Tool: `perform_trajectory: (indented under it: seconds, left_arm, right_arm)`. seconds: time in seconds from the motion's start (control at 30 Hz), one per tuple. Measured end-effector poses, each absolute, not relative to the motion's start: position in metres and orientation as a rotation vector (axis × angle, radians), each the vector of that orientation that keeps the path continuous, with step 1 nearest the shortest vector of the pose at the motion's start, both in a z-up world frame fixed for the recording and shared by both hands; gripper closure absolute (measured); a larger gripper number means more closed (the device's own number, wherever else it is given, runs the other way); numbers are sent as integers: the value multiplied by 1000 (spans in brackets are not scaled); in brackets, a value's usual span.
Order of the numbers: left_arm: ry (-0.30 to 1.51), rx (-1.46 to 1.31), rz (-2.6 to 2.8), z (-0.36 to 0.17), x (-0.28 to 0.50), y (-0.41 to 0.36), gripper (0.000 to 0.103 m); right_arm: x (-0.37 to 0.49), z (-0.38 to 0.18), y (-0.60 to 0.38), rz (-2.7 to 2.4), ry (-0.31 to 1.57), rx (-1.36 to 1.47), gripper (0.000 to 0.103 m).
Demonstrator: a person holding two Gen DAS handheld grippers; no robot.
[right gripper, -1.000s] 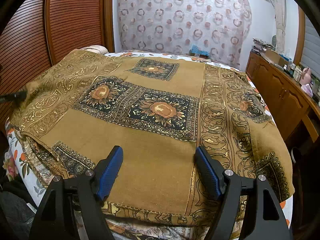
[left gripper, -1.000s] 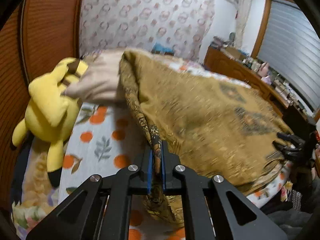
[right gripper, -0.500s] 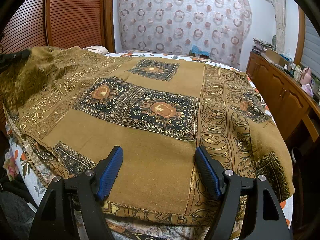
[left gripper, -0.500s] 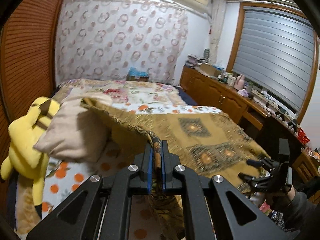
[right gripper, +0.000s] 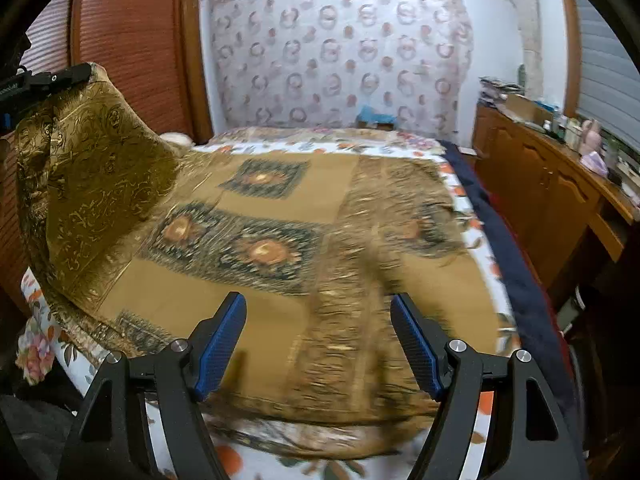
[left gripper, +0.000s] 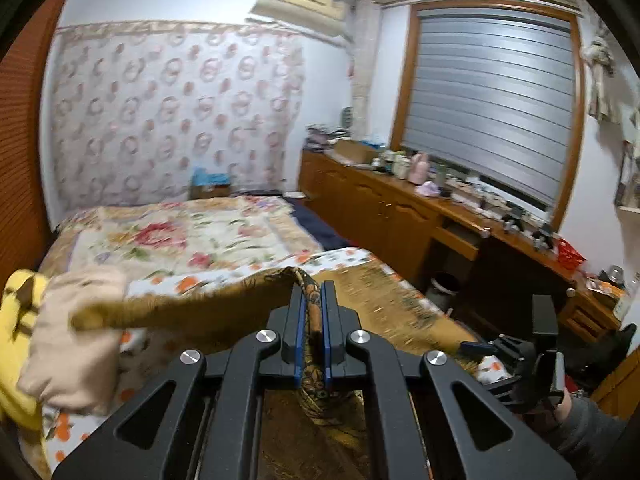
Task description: Fold small clothes
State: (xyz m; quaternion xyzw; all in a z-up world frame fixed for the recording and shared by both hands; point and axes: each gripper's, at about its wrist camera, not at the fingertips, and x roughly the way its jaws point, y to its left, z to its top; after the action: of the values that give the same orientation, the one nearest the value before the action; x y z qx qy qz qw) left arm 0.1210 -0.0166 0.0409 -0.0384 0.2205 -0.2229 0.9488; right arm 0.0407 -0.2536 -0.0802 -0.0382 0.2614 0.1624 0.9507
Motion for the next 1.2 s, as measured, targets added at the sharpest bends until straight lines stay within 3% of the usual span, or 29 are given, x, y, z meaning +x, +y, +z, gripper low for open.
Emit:
perform_trajectory:
  seconds: [0.33,0.57,0.67,0.8,1.17,1.2]
  left_arm:
    - [438,0,-611,72,123,-85,95]
    - [524,49,-607,53,127,-115,94]
    - [547,42,-594,40,128,-109,89]
    - [573,3,-570,31,129,-99,60]
    - [645,20,-513,-7,117,-74,59]
    - [654,25,-503,-11,117,-73,54]
  right_arm:
    - [31,-73,-286,280,504,-21,27]
    - [28,-74,-299,278,497,6,27]
    - [28,-77,-300,270,500,9,27]
    - [29,-74,-297,272,500,16,27]
    - [48,-75,-290,313,507,2,27]
    - [53,-76,-287,323,514,0,27]
